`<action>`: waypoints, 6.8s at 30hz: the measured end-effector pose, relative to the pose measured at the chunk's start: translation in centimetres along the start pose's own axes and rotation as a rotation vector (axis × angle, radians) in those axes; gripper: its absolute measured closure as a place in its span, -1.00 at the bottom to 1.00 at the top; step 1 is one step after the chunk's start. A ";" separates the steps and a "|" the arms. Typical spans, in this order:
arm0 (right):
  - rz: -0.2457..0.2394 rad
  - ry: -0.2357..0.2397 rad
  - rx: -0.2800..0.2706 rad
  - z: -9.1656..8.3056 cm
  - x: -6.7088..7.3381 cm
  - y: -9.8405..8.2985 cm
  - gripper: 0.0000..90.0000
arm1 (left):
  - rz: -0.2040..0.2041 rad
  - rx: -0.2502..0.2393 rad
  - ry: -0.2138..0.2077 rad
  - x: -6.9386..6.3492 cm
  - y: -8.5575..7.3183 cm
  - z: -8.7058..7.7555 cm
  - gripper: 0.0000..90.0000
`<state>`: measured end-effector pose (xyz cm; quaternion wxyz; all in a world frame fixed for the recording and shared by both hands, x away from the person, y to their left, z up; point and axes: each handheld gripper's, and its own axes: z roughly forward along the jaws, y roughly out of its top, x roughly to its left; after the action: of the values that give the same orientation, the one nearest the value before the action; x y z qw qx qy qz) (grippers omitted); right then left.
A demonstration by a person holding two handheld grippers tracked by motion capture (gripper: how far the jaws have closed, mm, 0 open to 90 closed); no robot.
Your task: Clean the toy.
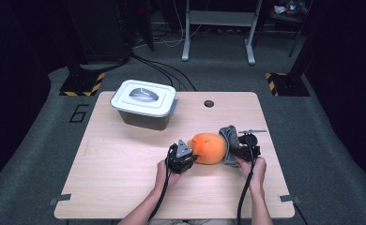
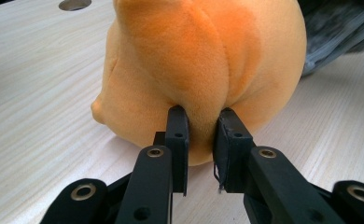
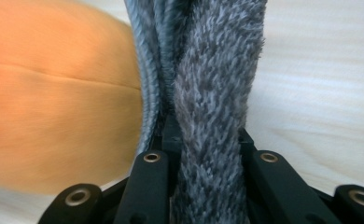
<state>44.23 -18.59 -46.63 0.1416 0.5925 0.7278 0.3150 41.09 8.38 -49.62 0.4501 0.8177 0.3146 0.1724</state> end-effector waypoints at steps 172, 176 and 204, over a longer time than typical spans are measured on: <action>-0.206 0.114 -0.138 -3.0 7.4 2.5 0.67 | -0.089 0.006 -0.056 0.6 0.3 0.1 0.67; -0.167 0.089 -0.133 -3.1 6.0 2.1 0.67 | -0.079 0.006 -0.052 0.6 0.3 0.1 0.67; 0.026 0.006 0.014 1.3 -0.1 -0.8 0.66 | -0.080 0.010 -0.058 0.7 0.3 0.1 0.67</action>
<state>44.38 -18.42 -48.19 0.1311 0.6018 0.7228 0.3134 41.79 8.68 -49.40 0.4614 0.8114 0.3349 0.1290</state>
